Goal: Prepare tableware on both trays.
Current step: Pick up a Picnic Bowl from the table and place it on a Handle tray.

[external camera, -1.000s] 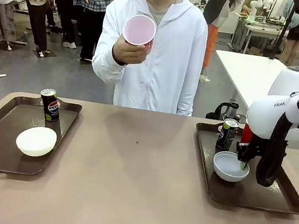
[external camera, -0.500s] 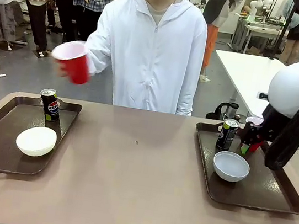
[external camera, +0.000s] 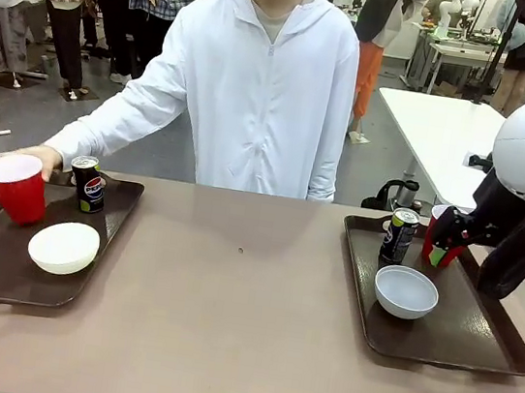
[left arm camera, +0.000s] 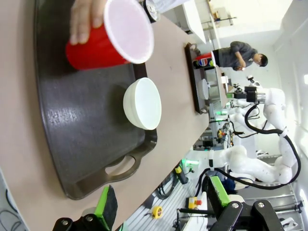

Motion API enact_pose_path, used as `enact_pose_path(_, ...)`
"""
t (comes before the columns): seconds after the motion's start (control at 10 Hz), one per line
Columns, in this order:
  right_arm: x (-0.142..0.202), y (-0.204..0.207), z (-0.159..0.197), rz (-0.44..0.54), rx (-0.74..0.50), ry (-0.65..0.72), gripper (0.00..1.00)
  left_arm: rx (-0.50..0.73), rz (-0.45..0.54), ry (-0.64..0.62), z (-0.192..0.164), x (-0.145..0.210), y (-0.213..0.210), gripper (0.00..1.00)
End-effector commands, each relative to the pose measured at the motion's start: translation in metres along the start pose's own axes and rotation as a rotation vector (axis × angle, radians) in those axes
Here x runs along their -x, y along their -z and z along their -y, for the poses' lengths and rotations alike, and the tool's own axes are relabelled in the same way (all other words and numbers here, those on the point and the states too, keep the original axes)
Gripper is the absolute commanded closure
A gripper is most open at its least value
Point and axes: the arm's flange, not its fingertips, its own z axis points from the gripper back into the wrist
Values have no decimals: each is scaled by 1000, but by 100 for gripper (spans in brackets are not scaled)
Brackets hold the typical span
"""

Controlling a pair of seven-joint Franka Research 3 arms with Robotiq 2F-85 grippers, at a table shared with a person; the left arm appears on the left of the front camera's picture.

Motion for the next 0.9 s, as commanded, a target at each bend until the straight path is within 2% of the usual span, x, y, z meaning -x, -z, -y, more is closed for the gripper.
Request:
enact_pose_path(0.0, -7, 6, -1, 3, 6, -4, 0, 14, 17, -18, 4, -2, -2, 0)
enact_pose_path(0.8, -7, 6, -1, 3, 6, -4, 0, 14, 17, -18, 4, -2, -2, 0)
